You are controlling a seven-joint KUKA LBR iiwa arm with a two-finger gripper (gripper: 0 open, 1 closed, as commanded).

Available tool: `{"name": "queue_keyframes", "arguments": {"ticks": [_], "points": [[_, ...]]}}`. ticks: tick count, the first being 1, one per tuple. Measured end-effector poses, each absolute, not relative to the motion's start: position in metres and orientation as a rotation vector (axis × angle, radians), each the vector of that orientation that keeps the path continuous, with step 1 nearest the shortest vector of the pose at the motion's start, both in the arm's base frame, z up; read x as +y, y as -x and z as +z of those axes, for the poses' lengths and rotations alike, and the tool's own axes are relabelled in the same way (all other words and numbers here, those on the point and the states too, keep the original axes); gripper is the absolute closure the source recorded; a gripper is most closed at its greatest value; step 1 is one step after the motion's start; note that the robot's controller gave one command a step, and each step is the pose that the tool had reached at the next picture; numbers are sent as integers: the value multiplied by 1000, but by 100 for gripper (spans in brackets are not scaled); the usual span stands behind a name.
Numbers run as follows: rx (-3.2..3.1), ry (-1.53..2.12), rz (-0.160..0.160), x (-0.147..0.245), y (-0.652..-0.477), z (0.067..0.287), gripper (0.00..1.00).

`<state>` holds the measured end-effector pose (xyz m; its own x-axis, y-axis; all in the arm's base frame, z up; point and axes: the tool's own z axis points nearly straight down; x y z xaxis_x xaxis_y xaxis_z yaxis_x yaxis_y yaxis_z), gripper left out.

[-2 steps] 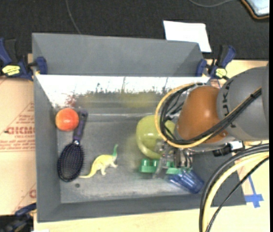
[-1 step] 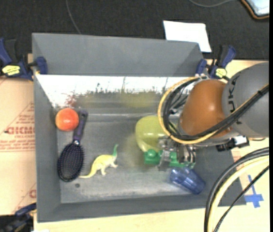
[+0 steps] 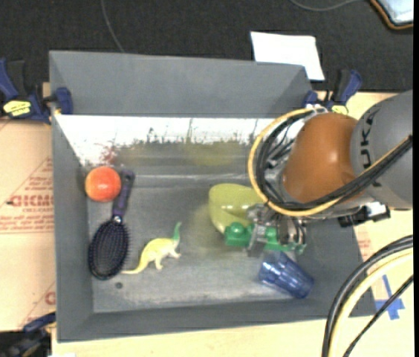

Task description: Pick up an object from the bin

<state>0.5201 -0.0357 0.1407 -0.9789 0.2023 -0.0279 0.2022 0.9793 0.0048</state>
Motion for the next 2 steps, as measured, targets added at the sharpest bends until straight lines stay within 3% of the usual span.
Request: {"name": "queue_keyframes", "arguments": {"ticks": [2], "points": [[3097,-313,4,-36,-520,178,100]]}}
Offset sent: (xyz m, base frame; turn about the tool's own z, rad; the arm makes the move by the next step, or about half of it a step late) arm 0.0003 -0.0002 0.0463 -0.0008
